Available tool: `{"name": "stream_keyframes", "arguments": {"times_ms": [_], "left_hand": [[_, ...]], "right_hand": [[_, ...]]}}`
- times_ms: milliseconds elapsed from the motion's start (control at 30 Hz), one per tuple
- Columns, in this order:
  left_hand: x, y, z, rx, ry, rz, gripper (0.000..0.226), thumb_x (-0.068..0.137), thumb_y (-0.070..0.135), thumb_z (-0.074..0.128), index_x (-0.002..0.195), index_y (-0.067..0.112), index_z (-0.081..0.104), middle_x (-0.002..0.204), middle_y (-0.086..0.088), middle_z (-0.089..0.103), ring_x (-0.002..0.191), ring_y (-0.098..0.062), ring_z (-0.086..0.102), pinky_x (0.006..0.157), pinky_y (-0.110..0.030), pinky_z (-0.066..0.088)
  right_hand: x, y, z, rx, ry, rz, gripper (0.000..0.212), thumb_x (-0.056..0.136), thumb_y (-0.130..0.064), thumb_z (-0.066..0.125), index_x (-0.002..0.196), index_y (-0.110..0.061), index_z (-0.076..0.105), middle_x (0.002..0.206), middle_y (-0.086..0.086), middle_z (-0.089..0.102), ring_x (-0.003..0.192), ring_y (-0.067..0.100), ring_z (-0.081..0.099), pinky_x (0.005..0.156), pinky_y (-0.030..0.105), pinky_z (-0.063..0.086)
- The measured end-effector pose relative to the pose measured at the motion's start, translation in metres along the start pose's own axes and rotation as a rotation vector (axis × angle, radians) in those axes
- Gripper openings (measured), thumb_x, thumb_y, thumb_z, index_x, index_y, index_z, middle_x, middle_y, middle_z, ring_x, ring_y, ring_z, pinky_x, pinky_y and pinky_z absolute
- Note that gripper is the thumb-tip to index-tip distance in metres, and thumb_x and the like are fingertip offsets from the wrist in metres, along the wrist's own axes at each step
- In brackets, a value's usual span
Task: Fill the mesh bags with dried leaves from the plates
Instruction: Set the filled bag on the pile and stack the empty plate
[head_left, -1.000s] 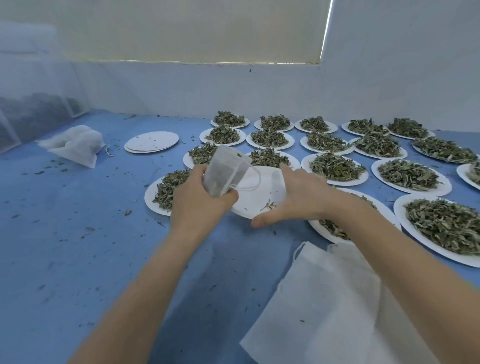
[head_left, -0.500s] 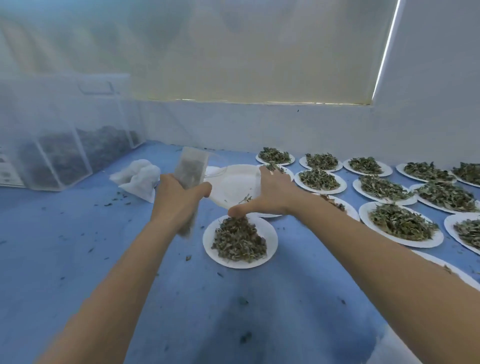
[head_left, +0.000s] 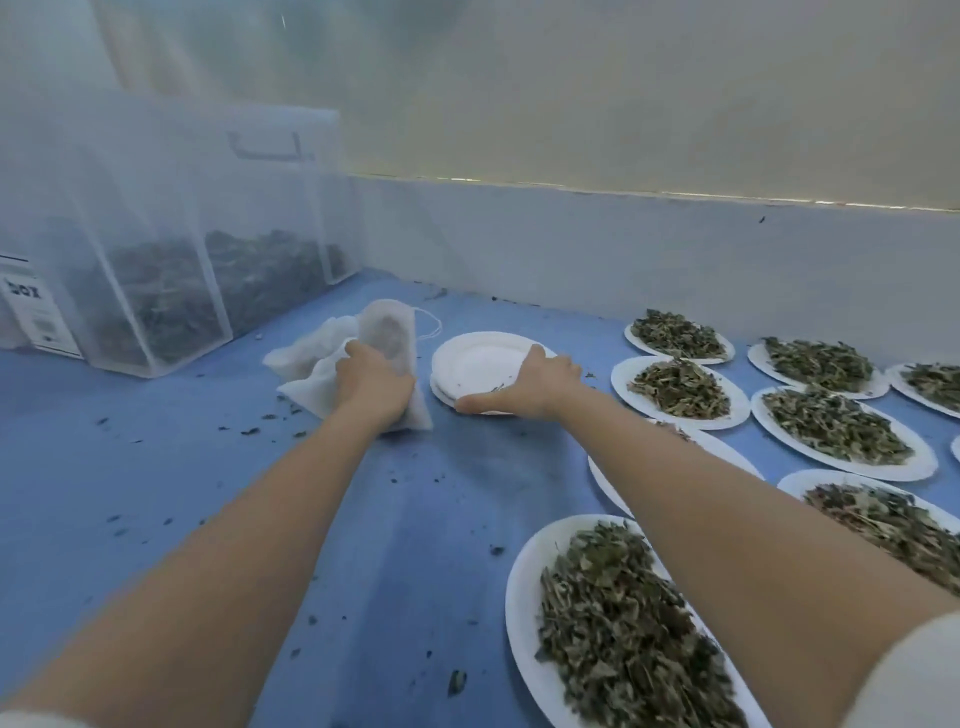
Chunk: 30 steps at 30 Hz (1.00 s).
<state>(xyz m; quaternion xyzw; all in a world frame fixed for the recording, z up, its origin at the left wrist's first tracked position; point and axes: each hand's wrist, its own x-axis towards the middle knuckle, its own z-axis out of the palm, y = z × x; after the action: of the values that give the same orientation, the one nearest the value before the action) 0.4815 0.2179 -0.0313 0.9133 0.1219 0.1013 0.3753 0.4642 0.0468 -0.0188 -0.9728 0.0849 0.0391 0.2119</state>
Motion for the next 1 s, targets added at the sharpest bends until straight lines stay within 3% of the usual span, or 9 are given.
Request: {"name": "stream_keyframes", "arguments": {"times_ms": [67,200,333,400,500,600,700,833,1000], "left_hand": [[0.014,-0.01,0.005,0.068,0.056,0.048,0.067,0.089,0.022,0.059,0.135,-0.007,0.022,0.134,-0.027,0.037,0.12,-0.039,0.041,0.092,-0.04,0.036],[0.035,-0.022,0.01,0.23,0.12,0.139,0.055,0.089,0.022,0.059,0.127,-0.007,0.03,0.128,-0.029,0.036,0.11,-0.042,0.046,0.089,-0.042,0.038],[0.036,-0.018,0.005,0.559,0.209,0.261,0.058,0.088,0.028,0.06,0.128,-0.003,0.032,0.127,-0.023,0.038,0.112,-0.035,0.041,0.091,-0.036,0.034],[0.03,-0.009,0.004,0.608,0.254,0.362,0.054,0.088,0.026,0.061,0.126,-0.001,0.036,0.127,-0.021,0.038,0.112,-0.033,0.039,0.09,-0.033,0.033],[0.007,0.01,0.001,0.45,0.196,0.461,0.036,0.092,0.016,0.052,0.124,0.001,0.042,0.125,-0.019,0.039,0.112,-0.033,0.039,0.089,-0.033,0.033],[-0.03,0.03,-0.008,0.269,0.048,0.495,0.034,0.091,0.009,0.05,0.124,0.005,0.045,0.124,-0.016,0.043,0.113,-0.029,0.043,0.091,-0.032,0.034],[-0.082,0.043,-0.023,0.128,-0.055,0.478,0.036,0.086,0.001,0.047,0.121,0.009,0.05,0.121,-0.01,0.05,0.106,-0.024,0.05,0.084,-0.033,0.043],[-0.163,0.051,-0.043,0.058,-0.097,0.553,0.038,0.08,-0.006,0.043,0.112,0.008,0.059,0.114,-0.007,0.06,0.104,-0.022,0.054,0.087,-0.031,0.043],[-0.266,0.061,-0.057,0.011,-0.202,0.636,0.038,0.078,-0.005,0.041,0.1,0.015,0.064,0.098,0.002,0.063,0.091,-0.017,0.055,0.078,-0.028,0.044]], "right_hand": [[0.014,-0.003,0.008,-0.019,-0.023,0.008,0.133,0.051,-0.08,0.065,0.149,-0.012,0.006,0.142,0.016,0.027,0.131,0.031,0.023,0.089,0.034,0.03],[0.032,-0.003,0.02,-0.046,-0.041,0.041,0.131,0.058,-0.08,0.062,0.149,-0.012,-0.003,0.148,0.021,0.015,0.137,0.035,0.014,0.108,0.044,0.026],[0.036,-0.005,0.02,-0.127,-0.005,-0.02,0.112,0.077,-0.074,0.05,0.149,-0.009,-0.005,0.153,0.025,0.002,0.142,0.038,0.0,0.114,0.047,0.013],[0.031,-0.008,0.016,-0.144,0.022,-0.069,0.101,0.083,-0.068,0.047,0.149,-0.008,0.001,0.153,0.023,0.007,0.141,0.035,0.004,0.114,0.045,0.013],[0.014,-0.014,0.007,-0.117,0.068,-0.158,0.087,0.087,-0.061,0.047,0.145,-0.005,0.015,0.147,0.021,0.023,0.137,0.034,0.017,0.11,0.04,0.021],[-0.023,-0.015,-0.007,-0.081,0.091,-0.26,0.077,0.088,-0.058,0.048,0.14,-0.006,0.025,0.138,0.019,0.035,0.131,0.031,0.025,0.101,0.037,0.029],[-0.078,-0.007,-0.025,-0.108,0.113,-0.349,0.073,0.089,-0.055,0.049,0.14,-0.006,0.029,0.137,0.017,0.037,0.13,0.03,0.029,0.101,0.038,0.032],[-0.161,0.017,-0.049,-0.208,0.137,-0.446,0.067,0.092,-0.051,0.046,0.14,-0.007,0.032,0.137,0.015,0.039,0.13,0.031,0.032,0.104,0.041,0.032],[-0.259,0.061,-0.065,-0.276,0.154,-0.537,0.051,0.095,-0.04,0.046,0.134,-0.008,0.041,0.129,0.013,0.047,0.124,0.028,0.04,0.102,0.04,0.033]]}}
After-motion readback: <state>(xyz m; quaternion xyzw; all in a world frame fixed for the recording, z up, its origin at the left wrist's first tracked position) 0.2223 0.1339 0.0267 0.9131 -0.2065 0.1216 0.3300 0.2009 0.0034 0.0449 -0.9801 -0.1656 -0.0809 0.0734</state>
